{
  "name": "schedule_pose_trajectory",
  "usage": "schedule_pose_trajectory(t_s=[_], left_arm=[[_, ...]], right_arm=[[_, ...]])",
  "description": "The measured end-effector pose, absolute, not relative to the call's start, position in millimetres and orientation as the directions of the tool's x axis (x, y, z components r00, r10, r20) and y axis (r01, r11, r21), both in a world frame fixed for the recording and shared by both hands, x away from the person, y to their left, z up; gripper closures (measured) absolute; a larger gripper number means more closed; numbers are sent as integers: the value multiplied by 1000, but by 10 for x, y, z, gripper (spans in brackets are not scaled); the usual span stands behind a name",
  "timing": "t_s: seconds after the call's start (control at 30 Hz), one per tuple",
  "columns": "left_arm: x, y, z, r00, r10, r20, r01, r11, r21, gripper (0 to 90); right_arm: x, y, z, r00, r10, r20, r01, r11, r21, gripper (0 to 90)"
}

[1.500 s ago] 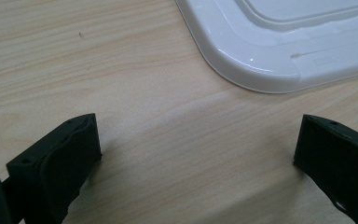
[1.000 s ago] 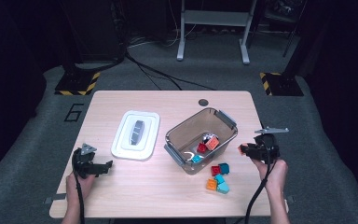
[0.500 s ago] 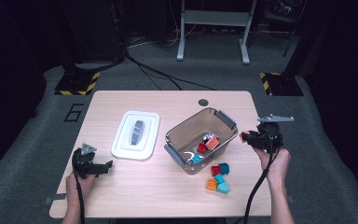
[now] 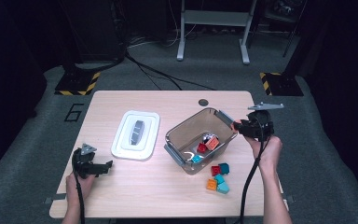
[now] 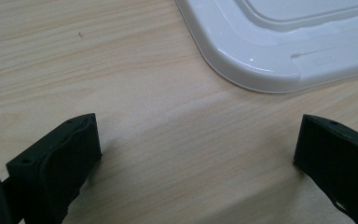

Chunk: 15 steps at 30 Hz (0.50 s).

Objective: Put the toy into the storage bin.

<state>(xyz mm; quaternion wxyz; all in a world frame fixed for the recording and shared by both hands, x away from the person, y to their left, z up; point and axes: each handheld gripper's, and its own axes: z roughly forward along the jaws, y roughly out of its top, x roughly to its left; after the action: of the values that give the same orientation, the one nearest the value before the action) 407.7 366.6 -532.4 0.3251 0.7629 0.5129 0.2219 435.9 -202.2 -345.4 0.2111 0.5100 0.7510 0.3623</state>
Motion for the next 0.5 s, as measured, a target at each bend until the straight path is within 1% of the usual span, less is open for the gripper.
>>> schedule_pose_trajectory(t_s=[0.3, 0.37, 0.43, 0.5], left_arm=[[4076, 3666, -5324, 374, 927, 4, 639, -261, 723, 3], [4076, 3666, -5324, 374, 927, 4, 640, -261, 723, 2], [4076, 3666, -5324, 374, 928, 4, 639, -261, 724, 2], [4076, 3666, -5325, 374, 928, 3, 639, -260, 724, 2]], right_arm=[[4515, -1827, -3580, -416, 908, 44, 638, 257, 726, 667], [4528, -1794, -3600, -408, 912, 45, 649, 255, 716, 667], [4554, -1772, -3625, -413, 911, 15, 647, 282, 708, 667], [4566, -1755, -3646, -413, 911, 9, 655, 290, 698, 667]])
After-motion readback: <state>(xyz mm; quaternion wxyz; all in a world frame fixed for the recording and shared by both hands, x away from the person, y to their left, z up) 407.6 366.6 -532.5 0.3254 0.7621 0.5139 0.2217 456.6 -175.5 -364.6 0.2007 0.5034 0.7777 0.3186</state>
